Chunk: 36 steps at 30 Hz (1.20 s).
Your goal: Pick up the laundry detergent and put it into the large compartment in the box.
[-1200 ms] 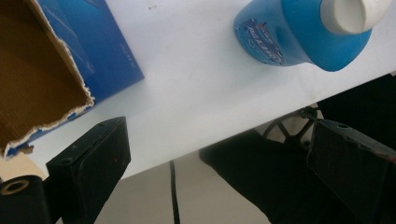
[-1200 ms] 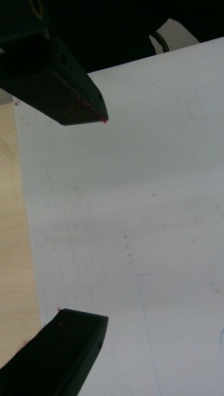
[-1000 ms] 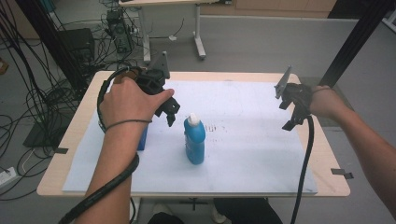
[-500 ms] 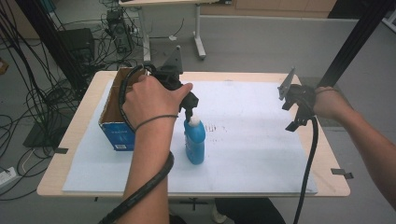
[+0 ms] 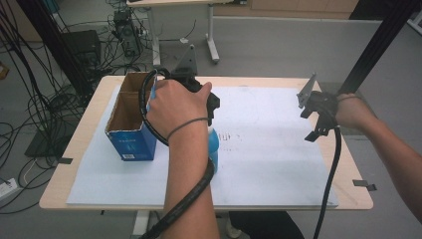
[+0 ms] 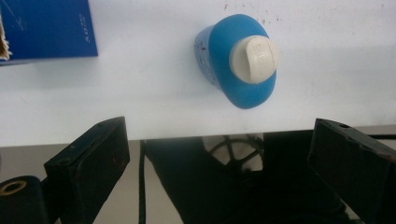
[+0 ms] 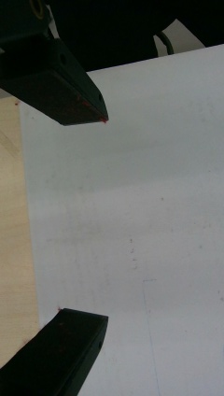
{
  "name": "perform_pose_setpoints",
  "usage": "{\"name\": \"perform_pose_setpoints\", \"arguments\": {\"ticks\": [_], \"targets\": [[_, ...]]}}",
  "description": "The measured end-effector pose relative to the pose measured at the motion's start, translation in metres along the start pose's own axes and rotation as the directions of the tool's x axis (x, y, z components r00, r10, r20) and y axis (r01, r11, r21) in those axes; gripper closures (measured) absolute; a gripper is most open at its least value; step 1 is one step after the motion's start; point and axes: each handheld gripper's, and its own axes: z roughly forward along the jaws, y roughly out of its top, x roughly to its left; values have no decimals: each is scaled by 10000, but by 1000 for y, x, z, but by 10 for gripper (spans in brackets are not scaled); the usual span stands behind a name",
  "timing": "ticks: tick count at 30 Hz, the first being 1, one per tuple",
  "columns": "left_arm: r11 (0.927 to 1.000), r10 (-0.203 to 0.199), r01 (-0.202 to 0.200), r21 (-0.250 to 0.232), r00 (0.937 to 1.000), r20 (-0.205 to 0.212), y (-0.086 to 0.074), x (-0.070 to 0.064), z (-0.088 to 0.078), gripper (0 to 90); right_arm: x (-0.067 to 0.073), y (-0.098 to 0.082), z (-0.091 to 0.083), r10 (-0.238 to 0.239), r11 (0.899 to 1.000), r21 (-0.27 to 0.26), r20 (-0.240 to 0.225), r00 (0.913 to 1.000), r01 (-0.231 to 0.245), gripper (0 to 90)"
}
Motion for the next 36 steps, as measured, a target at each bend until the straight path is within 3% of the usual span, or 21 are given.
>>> {"name": "perform_pose_setpoints", "arguments": {"ticks": [5,13,21,27,36], "targets": [[9988,-491,491,-16,9987,-103,1,-4,2,57,1,-2,1,77,9999,100,39,10000,-77,39],[9956,-936,937,53,9953,-266,8,-19,5,57,0,-12,2,117,9999,-101,-25,9999,-117,38],[9867,-1622,1615,-178,9851,-577,11,-37,9,58,0,-18,7,19,9999,-144,-98,10000,-20,39],[9760,-2171,2160,-281,9751,-453,13,-44,13,57,-1,-28,8,-39,9994,-333,-163,9999,34,39],[9685,-2482,2469,-318,9676,-469,22,-55,25,58,0,-39,9,-42,9986,-537,-240,9997,29,38]]}}
